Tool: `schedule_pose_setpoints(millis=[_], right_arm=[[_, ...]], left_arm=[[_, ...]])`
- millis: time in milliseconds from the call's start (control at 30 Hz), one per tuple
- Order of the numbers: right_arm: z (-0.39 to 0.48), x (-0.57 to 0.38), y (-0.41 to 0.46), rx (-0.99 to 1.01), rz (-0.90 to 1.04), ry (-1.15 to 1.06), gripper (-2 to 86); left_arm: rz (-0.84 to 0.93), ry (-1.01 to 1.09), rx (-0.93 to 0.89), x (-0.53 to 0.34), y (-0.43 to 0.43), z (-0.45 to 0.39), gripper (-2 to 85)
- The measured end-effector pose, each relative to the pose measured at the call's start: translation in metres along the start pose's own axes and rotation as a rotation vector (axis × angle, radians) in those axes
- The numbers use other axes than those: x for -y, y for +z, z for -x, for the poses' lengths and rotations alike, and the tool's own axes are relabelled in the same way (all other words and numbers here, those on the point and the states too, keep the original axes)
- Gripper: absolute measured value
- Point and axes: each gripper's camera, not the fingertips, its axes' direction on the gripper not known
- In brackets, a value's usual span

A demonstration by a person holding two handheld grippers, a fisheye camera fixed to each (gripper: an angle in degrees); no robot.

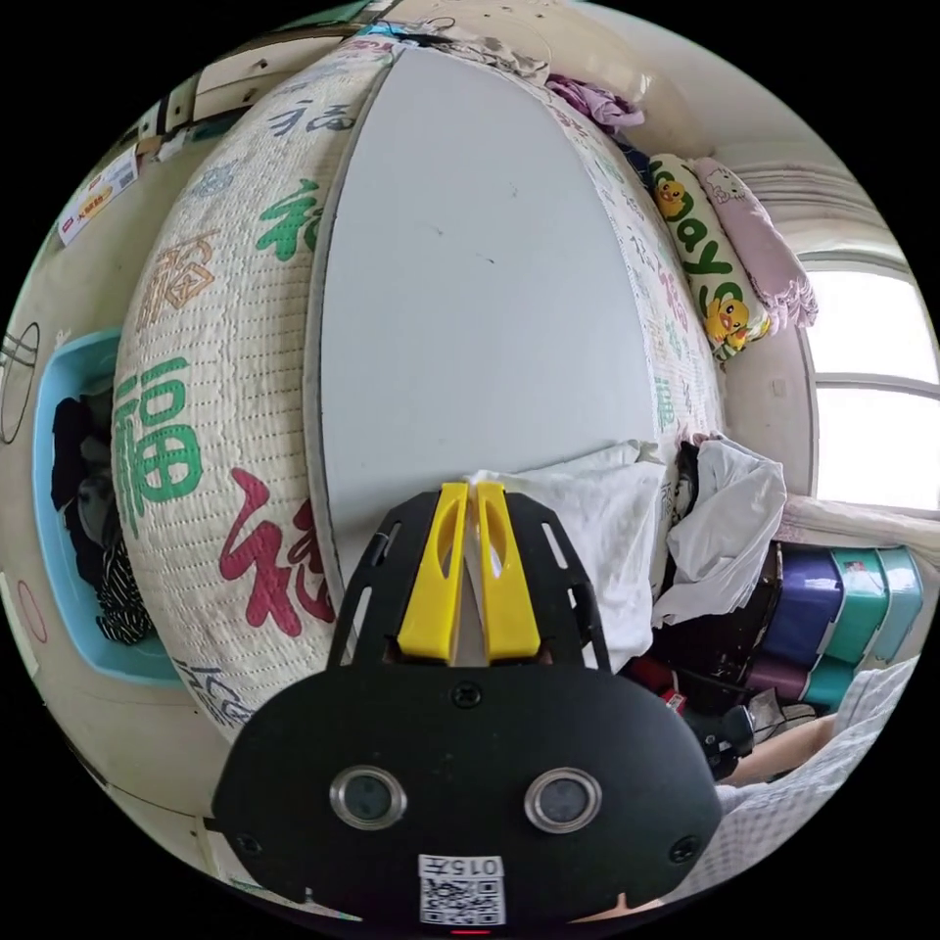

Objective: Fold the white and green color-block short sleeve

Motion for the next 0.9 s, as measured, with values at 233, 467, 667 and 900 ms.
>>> schedule_pose_setpoints(millis=[233, 467, 667, 900], right_arm=[[-0.030, -0.006, -0.066, -0.075, 0.028, -0.127, 1.8], [-0.090, 0.107, -0.193, -0.570, -0.153, -0.333, 6.6], [-0.091, 0.181, -0.186, -0.786, 0.056, -0.651, 9.0], [-0.090, 0.218, -0.190, -0.856, 0.286, -0.940, -0.1]], left_arm=[[0.000, -0.011, -0.018, 0.004, 0.017, 0.010, -0.3], [0.000, -0.034, -0.030, 0.004, 0.030, 0.020, -0.1], [0.040, -0.009, 0.007, 0.007, 0.041, 0.022, -0.3], [0.063, -0.036, 0.018, 0.006, 0.047, 0.031, -0.4]])
